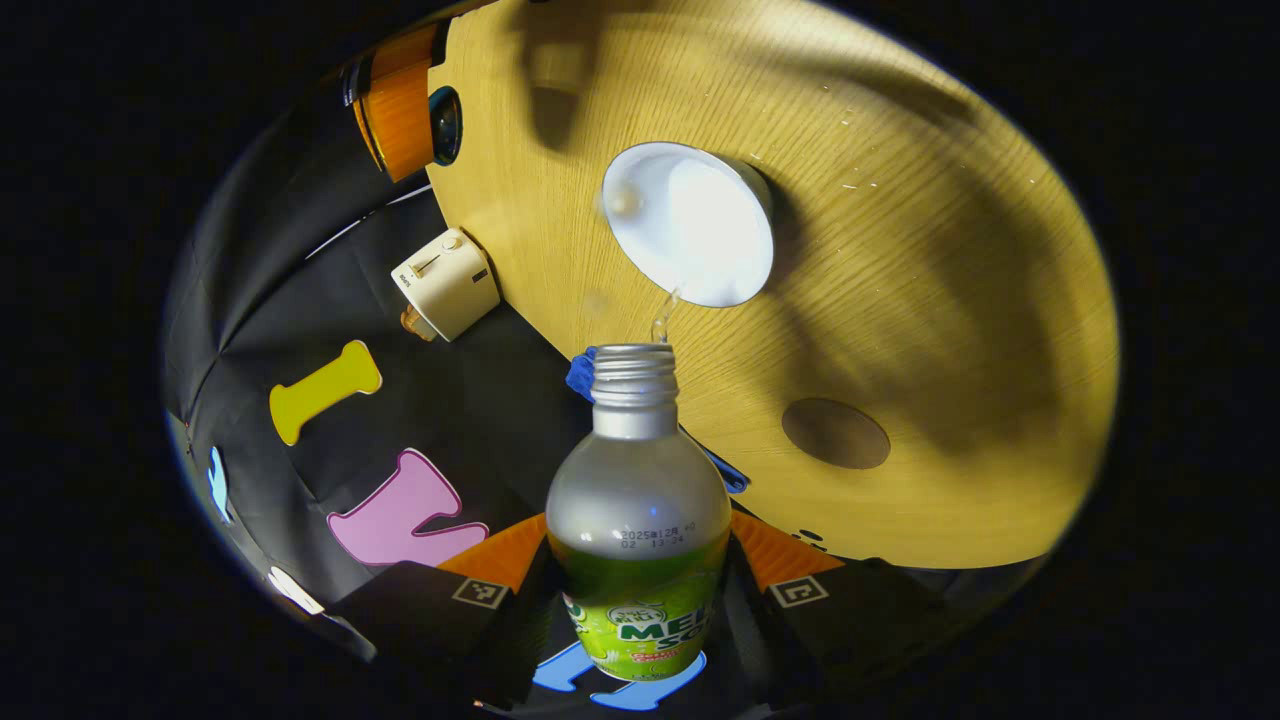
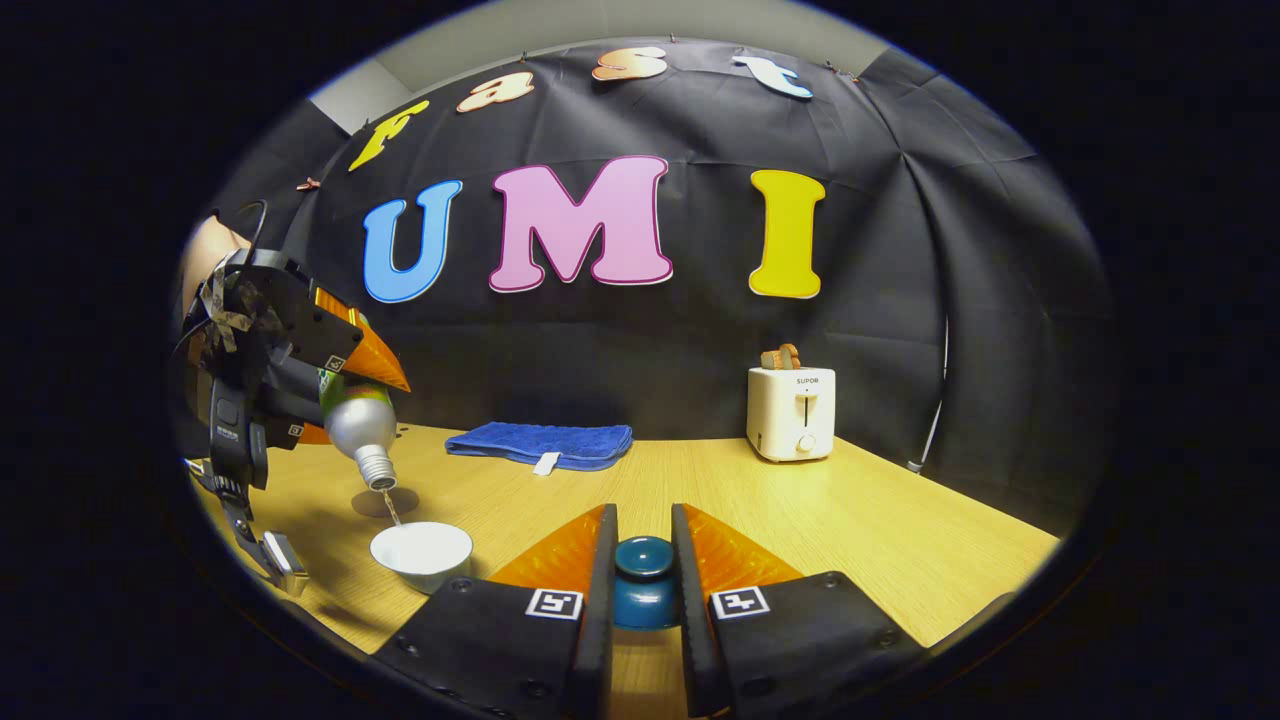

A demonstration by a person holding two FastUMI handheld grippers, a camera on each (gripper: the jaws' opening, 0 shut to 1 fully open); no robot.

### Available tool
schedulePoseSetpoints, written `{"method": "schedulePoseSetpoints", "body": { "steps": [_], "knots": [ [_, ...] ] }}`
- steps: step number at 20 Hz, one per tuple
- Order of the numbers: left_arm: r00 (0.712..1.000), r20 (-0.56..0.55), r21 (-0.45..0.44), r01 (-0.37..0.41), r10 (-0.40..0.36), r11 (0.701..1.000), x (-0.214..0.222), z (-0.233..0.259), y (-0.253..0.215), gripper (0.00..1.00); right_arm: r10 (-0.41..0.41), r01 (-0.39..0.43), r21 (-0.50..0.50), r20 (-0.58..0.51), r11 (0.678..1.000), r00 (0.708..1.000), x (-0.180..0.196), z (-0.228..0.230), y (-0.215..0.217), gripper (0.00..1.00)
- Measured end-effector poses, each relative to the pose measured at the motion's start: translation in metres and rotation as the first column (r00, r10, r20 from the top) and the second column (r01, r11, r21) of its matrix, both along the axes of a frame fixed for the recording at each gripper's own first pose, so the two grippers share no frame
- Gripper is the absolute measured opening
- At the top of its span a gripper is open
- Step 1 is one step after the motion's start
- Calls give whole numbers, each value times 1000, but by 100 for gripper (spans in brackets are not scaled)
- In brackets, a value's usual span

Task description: Open the teacup lid with one hand, grasp the water bottle and pour water into the teacup with the other hand; after pouring, place the water bottle on the coaster and then close the teacup lid.

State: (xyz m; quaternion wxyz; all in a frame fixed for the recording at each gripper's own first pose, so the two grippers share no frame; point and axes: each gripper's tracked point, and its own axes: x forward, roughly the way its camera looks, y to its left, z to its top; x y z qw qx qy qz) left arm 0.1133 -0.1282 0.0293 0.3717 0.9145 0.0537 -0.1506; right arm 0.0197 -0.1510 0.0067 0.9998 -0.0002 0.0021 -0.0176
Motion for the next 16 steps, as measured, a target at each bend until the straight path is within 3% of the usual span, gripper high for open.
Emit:
{"method": "schedulePoseSetpoints", "body": {
  "steps": [16],
  "knots": [
    [1000, -5, 21, 14, -14, 1000, -5, 0, -9, 79, 0, 0, 0, 0, 1000, 1000, 0, 0, 0, 32]
  ]
}}
